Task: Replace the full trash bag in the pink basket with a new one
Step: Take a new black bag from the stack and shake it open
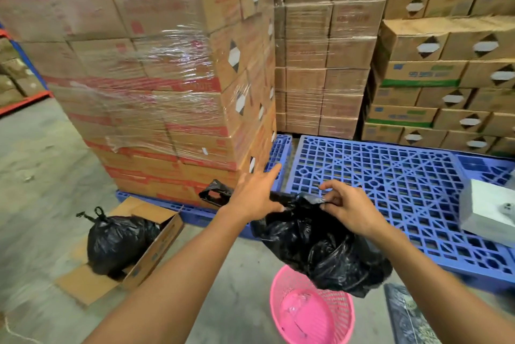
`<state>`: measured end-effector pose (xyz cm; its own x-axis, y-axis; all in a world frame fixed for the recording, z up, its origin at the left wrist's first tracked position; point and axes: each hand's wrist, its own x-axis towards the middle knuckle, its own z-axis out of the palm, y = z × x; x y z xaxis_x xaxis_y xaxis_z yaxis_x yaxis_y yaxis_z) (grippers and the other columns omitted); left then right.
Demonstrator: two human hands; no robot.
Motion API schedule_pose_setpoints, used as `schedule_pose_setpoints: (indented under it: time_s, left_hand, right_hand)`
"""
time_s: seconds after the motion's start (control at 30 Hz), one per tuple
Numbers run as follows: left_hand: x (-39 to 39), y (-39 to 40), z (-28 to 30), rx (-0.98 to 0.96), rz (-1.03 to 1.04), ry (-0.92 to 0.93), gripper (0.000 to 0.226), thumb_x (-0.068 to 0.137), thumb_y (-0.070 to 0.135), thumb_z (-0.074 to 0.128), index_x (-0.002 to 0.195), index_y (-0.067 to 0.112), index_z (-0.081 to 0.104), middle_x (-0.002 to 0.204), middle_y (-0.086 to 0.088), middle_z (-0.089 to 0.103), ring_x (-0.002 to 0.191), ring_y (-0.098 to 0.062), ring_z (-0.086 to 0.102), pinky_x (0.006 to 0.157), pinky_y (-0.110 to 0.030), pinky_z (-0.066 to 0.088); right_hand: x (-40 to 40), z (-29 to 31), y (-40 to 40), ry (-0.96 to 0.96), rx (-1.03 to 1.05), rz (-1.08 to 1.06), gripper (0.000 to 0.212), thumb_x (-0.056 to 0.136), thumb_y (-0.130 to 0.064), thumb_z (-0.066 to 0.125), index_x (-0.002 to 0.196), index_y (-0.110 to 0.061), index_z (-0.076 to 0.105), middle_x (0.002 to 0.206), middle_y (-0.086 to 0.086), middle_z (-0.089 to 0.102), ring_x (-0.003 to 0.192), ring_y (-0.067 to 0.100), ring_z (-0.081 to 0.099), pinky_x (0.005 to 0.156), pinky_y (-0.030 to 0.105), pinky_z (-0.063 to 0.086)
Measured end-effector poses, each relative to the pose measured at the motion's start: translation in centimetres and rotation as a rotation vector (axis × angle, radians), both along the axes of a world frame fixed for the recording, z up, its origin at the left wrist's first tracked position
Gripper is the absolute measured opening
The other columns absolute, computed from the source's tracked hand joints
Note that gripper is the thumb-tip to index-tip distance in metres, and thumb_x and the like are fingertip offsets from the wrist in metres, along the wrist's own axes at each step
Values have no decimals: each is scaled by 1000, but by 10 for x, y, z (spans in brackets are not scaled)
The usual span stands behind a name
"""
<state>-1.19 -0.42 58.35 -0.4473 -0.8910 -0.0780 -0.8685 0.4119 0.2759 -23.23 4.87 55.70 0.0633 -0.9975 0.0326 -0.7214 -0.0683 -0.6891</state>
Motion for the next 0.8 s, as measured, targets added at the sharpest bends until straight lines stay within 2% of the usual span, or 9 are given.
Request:
schedule_pose_setpoints:
  time_s: [0.1, 0.17, 0.23, 0.27, 0.33, 0.43, 0.6, 0.67, 0.8]
  left_hand:
    - [9, -17, -18, 148, -34, -9, 91, 83, 30, 70, 151, 27, 8, 124, -17, 62, 113, -35, 56, 105, -50, 39]
    - [20, -26, -34, 223, -43, 7, 81, 87, 22, 66, 150, 26, 15, 124, -20, 59, 108, -37, 57, 93, -53, 48]
    - [31, -35, -50, 277, -57, 46, 71, 90, 17, 62, 149, 23, 23, 130, -19, 55, 114, -37, 54, 94, -53, 47]
    - [35, -40, -57, 309, -64, 84, 67, 91, 16, 61, 148, 21, 26, 130, -18, 54, 117, -37, 52, 97, -52, 45]
    - [39, -47, -70, 341, -79, 168, 62, 92, 14, 60, 146, 18, 31, 113, -14, 58, 110, -34, 54, 98, -49, 45]
    - [39, -51, -87, 353, -103, 266, 58, 91, 10, 60, 144, 17, 35, 92, -3, 58, 97, -31, 59, 94, -48, 47]
    - [44, -42, -124, 350, -86, 307, 58, 88, 12, 63, 141, 17, 41, 91, -5, 68, 95, -26, 61, 89, -44, 49]
    - [49, -35, -141, 365, -57, 296, 56, 87, 11, 63, 139, 17, 43, 91, -4, 68, 95, -25, 61, 88, -42, 50]
    - [57, -16, -172, 425, 43, 326, 57, 86, 11, 65, 139, 14, 43, 84, -2, 66, 95, -23, 63, 88, -28, 46]
  right_hand:
    - [6, 2, -4, -41, 33, 2, 33, 83, -8, 67, 110, -23, 55, 82, -6, 60, 75, 12, 61, 66, 16, 43]
    - [8, 0, 0, -95, 42, -44, 34, 81, -5, 68, 102, -29, 56, 80, -4, 62, 73, 12, 62, 67, 17, 45]
    - [8, -4, 6, -101, 55, -83, 39, 80, -4, 70, 99, -35, 56, 79, -1, 66, 73, 12, 63, 73, 22, 46]
    - [6, -9, 9, -47, 82, -101, 37, 80, -5, 70, 103, -31, 58, 84, 4, 68, 79, 15, 65, 76, 24, 46]
    - [2, -21, 15, 152, 132, -144, 38, 81, -11, 70, 116, -18, 58, 101, 11, 71, 97, 25, 66, 82, 31, 47]
    - [-6, -52, 29, 355, 260, -196, 41, 81, -12, 68, 120, -11, 56, 107, 10, 72, 102, 30, 64, 74, 30, 40]
    - [-17, -106, 61, 370, 384, -581, 29, 78, -5, 58, 106, -8, 64, 106, 18, 69, 101, 35, 63, 83, 38, 48]
    - [-15, -122, 70, 378, 404, -640, 29, 79, -2, 51, 103, -6, 66, 107, 22, 67, 101, 36, 62, 85, 38, 47]
    - [-12, -141, 79, 252, 365, -687, 15, 78, 1, 52, 71, -8, 63, 89, 28, 69, 87, 39, 64, 71, 35, 43]
